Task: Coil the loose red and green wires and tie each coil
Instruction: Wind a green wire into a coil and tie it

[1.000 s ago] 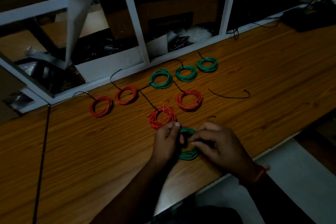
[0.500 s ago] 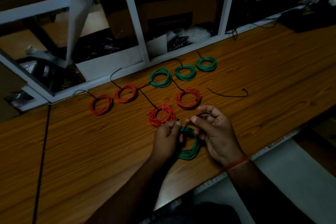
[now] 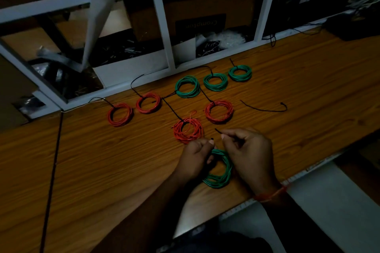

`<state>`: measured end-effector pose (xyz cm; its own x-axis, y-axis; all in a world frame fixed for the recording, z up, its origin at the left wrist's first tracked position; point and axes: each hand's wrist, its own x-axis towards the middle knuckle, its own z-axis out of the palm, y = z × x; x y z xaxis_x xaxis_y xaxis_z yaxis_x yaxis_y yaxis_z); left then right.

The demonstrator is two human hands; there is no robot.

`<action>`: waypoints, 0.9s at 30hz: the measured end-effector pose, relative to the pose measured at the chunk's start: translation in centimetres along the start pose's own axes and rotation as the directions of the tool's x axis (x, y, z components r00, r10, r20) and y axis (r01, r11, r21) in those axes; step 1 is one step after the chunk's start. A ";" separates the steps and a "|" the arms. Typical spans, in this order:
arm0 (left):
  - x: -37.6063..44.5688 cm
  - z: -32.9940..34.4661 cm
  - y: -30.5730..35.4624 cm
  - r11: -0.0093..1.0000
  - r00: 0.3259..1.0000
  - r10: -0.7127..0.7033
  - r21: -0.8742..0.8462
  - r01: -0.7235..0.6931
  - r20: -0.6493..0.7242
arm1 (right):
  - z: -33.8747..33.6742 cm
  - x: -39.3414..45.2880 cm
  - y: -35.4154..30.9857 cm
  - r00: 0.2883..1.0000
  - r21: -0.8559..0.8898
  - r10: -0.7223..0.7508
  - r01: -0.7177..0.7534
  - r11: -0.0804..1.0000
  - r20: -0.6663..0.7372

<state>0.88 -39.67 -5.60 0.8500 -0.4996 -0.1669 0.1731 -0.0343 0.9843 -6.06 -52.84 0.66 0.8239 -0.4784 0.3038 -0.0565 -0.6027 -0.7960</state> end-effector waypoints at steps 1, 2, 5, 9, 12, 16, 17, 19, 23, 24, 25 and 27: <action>0.0 0.0 0.1 1.000 1.000 -0.004 0.010 0.004 0.002 | 0.1 0.0 0.2 1.000 -0.032 -0.020 0.020 0.999 0.015; -0.1 0.0 0.2 1.000 1.000 -0.006 0.014 0.006 0.005 | 0.2 0.1 0.4 0.999 -0.063 -0.032 0.034 0.997 0.030; -0.1 -0.1 0.3 1.000 1.000 0.004 0.027 -0.004 0.020 | 0.4 0.0 0.9 0.996 -0.113 -0.063 0.070 0.991 0.064; -0.2 -0.3 -0.2 1.000 0.999 0.018 0.007 -0.018 0.049 | 0.4 -0.3 1.2 0.991 -0.142 -0.096 0.109 0.984 0.092; -0.1 -0.3 -0.3 0.999 0.998 0.041 0.012 -0.042 0.046 | 0.2 -0.6 1.1 0.989 -0.106 -0.131 0.138 0.985 0.071; -0.2 -0.2 -0.2 0.999 0.999 0.042 -0.015 -0.041 0.034 | 0.4 -0.9 1.2 0.991 -0.054 -0.134 0.134 0.990 0.006; -0.2 -0.2 -0.2 0.999 0.998 0.042 -0.025 -0.041 0.037 | 0.5 -0.9 1.3 0.992 -0.046 -0.125 0.125 0.991 -0.001; -0.2 -0.1 -0.2 0.999 0.998 0.039 -0.040 -0.037 0.045 | 0.8 -0.9 1.4 0.994 -0.036 -0.107 0.107 0.994 0.002; -0.3 -0.2 0.0 0.998 0.997 0.057 -0.023 -0.056 0.043 | 1.3 -1.0 1.5 0.995 -0.023 -0.095 0.095 0.995 0.012; -0.4 -0.2 0.1 0.998 0.997 0.061 -0.018 -0.060 0.042 | 1.4 -1.1 1.6 0.996 -0.025 -0.093 0.093 0.995 0.012; -0.4 -0.2 0.2 0.998 0.997 0.061 -0.018 -0.060 0.040 | 1.5 -1.1 1.6 0.996 -0.028 -0.092 0.092 0.995 0.012; -0.5 -0.2 0.2 0.998 0.997 0.064 -0.027 -0.062 0.042 | 1.5 -1.1 1.5 0.995 -0.041 -0.098 0.098 0.994 0.012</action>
<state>0.61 -39.20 -5.31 0.8374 -0.5371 -0.1014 0.1330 0.0201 0.9909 -6.23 -52.24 -1.70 0.8322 -0.4096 0.3737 0.0014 -0.6724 -0.7402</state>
